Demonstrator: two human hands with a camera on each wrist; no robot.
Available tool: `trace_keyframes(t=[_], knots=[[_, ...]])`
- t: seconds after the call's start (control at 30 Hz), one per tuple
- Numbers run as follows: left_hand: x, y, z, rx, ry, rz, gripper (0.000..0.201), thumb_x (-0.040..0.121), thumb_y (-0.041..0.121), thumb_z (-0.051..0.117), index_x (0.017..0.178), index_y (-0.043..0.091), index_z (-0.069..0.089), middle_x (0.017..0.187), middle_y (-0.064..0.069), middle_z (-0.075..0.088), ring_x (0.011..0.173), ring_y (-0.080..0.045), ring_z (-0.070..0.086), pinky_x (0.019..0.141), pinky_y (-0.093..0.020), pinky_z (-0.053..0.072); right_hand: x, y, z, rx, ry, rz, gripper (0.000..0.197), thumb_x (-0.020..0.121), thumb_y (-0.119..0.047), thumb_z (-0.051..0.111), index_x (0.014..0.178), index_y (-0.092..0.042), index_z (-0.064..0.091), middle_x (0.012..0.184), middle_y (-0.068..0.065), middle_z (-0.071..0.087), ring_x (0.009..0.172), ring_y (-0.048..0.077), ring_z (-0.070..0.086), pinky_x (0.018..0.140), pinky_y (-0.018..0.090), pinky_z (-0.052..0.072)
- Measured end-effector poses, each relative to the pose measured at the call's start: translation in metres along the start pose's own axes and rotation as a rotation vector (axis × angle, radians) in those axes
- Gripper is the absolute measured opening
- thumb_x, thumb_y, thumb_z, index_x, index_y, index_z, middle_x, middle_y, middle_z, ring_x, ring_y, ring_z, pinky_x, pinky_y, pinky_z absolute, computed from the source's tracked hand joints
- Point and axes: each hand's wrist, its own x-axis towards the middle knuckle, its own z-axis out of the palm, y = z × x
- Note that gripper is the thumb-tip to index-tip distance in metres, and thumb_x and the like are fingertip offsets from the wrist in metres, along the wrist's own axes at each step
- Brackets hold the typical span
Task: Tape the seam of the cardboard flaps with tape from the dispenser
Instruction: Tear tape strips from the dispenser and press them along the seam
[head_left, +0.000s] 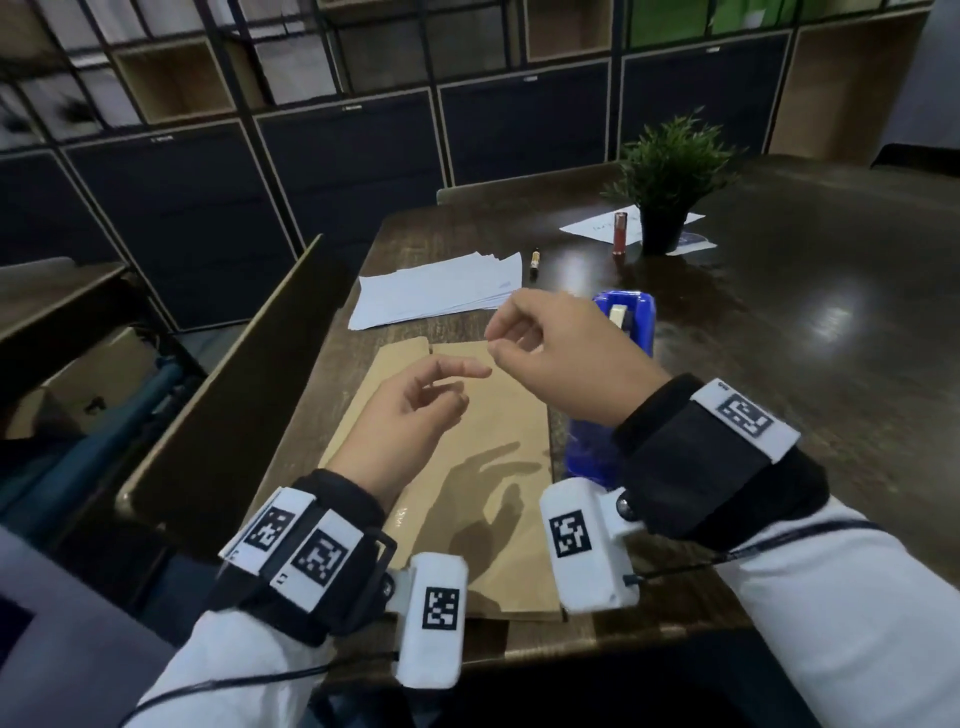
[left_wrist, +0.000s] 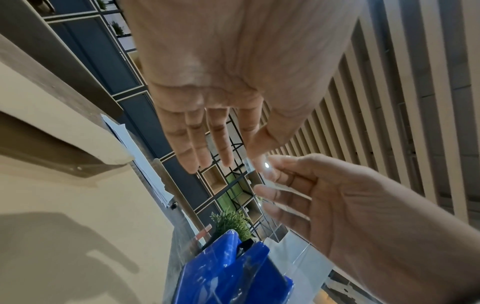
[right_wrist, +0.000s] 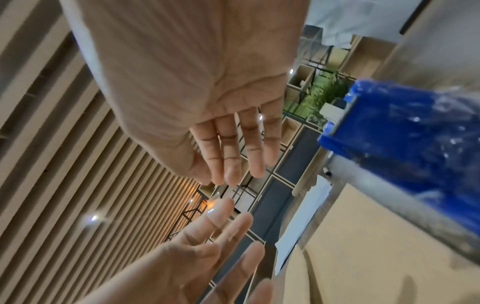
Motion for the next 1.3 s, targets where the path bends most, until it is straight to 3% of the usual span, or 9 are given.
trace_keyframes(t=[0.2, 0.3, 0.47, 0.67, 0.77, 0.87, 1.07, 1.17, 1.3], knots=[[-0.011, 0.005, -0.006, -0.008, 0.018, -0.025, 0.037, 0.071, 0.018, 0.046, 0.092, 0.039, 0.068, 0.118, 0.005, 0.064, 0.121, -0.017, 0.054, 0.106, -0.051, 0.040, -0.005, -0.010, 0.009, 0.127, -0.116, 0.092, 0.017, 0.088, -0.038, 0.060, 0.094, -0.024, 0.065, 0.089, -0.013, 0.063, 0.085, 0.005, 0.058, 0.073, 0.024, 0.048], [-0.013, 0.004, -0.009, 0.004, 0.030, -0.014, 0.037, 0.071, 0.018, 0.046, 0.094, 0.038, 0.067, 0.116, 0.008, 0.064, 0.121, -0.004, 0.051, 0.106, -0.048, 0.040, -0.005, -0.014, 0.012, 0.135, -0.093, 0.072, 0.015, 0.088, -0.036, 0.062, 0.093, -0.022, 0.066, 0.085, -0.013, 0.062, 0.082, 0.004, 0.058, 0.072, 0.022, 0.047], [-0.017, 0.002, -0.012, 0.033, 0.037, 0.005, 0.035, 0.078, 0.015, 0.050, 0.091, 0.043, 0.065, 0.116, 0.009, 0.064, 0.120, -0.004, 0.051, 0.106, -0.047, 0.040, -0.005, -0.017, 0.015, 0.154, -0.053, 0.036, 0.010, 0.088, -0.029, 0.065, 0.088, -0.019, 0.067, 0.084, -0.012, 0.065, 0.080, 0.003, 0.059, 0.063, 0.016, 0.041], [-0.014, -0.006, -0.021, 0.045, 0.029, 0.036, 0.044, 0.090, -0.002, 0.047, 0.094, 0.038, 0.065, 0.121, 0.008, 0.062, 0.120, -0.005, 0.052, 0.102, -0.042, 0.044, -0.006, -0.020, 0.021, 0.025, 0.012, -0.087, 0.007, 0.089, -0.027, 0.060, 0.086, -0.022, 0.065, 0.094, -0.008, 0.063, 0.095, 0.009, 0.058, 0.084, 0.034, 0.050], [-0.012, -0.007, -0.029, 0.026, 0.040, 0.051, 0.045, 0.092, -0.002, 0.045, 0.092, 0.039, 0.065, 0.115, 0.011, 0.063, 0.113, -0.003, 0.057, 0.090, -0.029, 0.048, -0.008, -0.023, 0.026, -0.023, 0.056, -0.218, 0.006, 0.091, -0.020, 0.058, 0.089, -0.018, 0.064, 0.096, -0.004, 0.058, 0.095, 0.010, 0.053, 0.085, 0.032, 0.047], [-0.011, -0.010, -0.043, 0.128, 0.011, 0.055, 0.039, 0.095, 0.005, 0.046, 0.098, 0.040, 0.063, 0.115, 0.016, 0.062, 0.108, -0.003, 0.059, 0.094, -0.030, 0.047, -0.009, -0.027, 0.032, 0.012, 0.150, -0.263, 0.004, 0.090, -0.019, 0.059, 0.088, -0.018, 0.062, 0.092, -0.005, 0.056, 0.090, 0.010, 0.053, 0.080, 0.029, 0.047], [-0.008, -0.027, -0.081, 0.687, -0.164, -0.145, 0.027, 0.097, 0.018, 0.045, 0.105, 0.038, 0.063, 0.110, 0.018, 0.061, 0.104, -0.004, 0.057, 0.091, -0.026, 0.045, -0.009, -0.010, 0.043, 0.256, 0.059, 0.114, 0.010, 0.091, -0.023, 0.062, 0.085, -0.016, 0.066, 0.080, -0.010, 0.060, 0.074, 0.004, 0.056, 0.069, 0.021, 0.045], [-0.004, -0.039, -0.092, 0.822, -0.248, -0.276, 0.022, 0.097, 0.024, 0.046, 0.103, 0.036, 0.064, 0.110, 0.012, 0.060, 0.105, -0.007, 0.055, 0.095, -0.029, 0.043, -0.012, -0.002, 0.050, 0.397, -0.039, 0.273, 0.011, 0.090, -0.021, 0.062, 0.084, -0.014, 0.067, 0.085, 0.002, 0.067, 0.085, 0.017, 0.063, 0.083, 0.034, 0.054], [-0.002, -0.046, -0.098, 0.869, -0.377, -0.366, 0.022, 0.096, 0.025, 0.052, 0.104, 0.038, 0.068, 0.112, 0.014, 0.059, 0.106, -0.007, 0.056, 0.094, -0.027, 0.044, -0.013, 0.004, 0.059, 0.418, -0.138, 0.368, 0.011, 0.089, -0.020, 0.064, 0.081, -0.013, 0.066, 0.089, 0.011, 0.069, 0.088, 0.023, 0.064, 0.093, 0.043, 0.051]])
